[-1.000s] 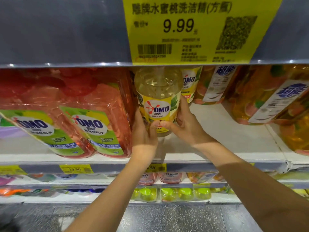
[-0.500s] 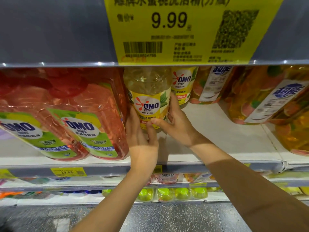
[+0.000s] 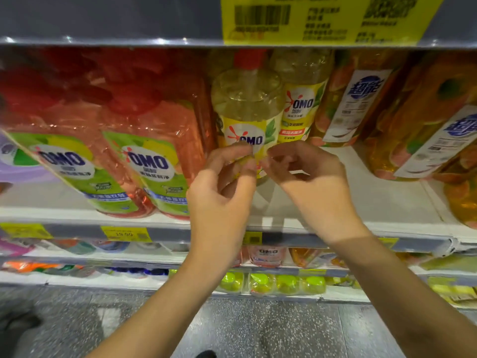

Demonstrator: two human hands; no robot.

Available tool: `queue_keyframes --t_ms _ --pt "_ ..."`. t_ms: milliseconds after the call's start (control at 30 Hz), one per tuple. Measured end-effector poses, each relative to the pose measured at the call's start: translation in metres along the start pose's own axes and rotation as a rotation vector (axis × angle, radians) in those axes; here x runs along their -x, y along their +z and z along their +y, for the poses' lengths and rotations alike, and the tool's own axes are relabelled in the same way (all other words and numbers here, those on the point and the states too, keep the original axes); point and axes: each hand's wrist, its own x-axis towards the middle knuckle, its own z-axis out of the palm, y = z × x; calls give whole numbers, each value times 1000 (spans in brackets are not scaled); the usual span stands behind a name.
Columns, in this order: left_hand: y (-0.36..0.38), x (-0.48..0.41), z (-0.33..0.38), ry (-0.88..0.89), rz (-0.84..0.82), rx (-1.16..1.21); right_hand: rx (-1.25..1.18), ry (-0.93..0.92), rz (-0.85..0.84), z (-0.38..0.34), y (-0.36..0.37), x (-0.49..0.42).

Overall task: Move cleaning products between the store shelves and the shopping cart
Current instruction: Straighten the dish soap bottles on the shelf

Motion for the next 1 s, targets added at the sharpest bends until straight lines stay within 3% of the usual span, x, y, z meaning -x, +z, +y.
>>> queue_keyframes --t_ms 133,333,667,1000 --pt "-18 16 32 -5 -81 68 -62 -79 -154 -38 -4 24" --pt "-54 38 81 60 -141 69 -158 -147 -228 -89 -3 59" --pt "-150 71 157 72 4 -56 -191 -198 -455 -171 45 109" --pt "-282 57 140 -21 115 -75 -208 -163 -636 -199 177 129"
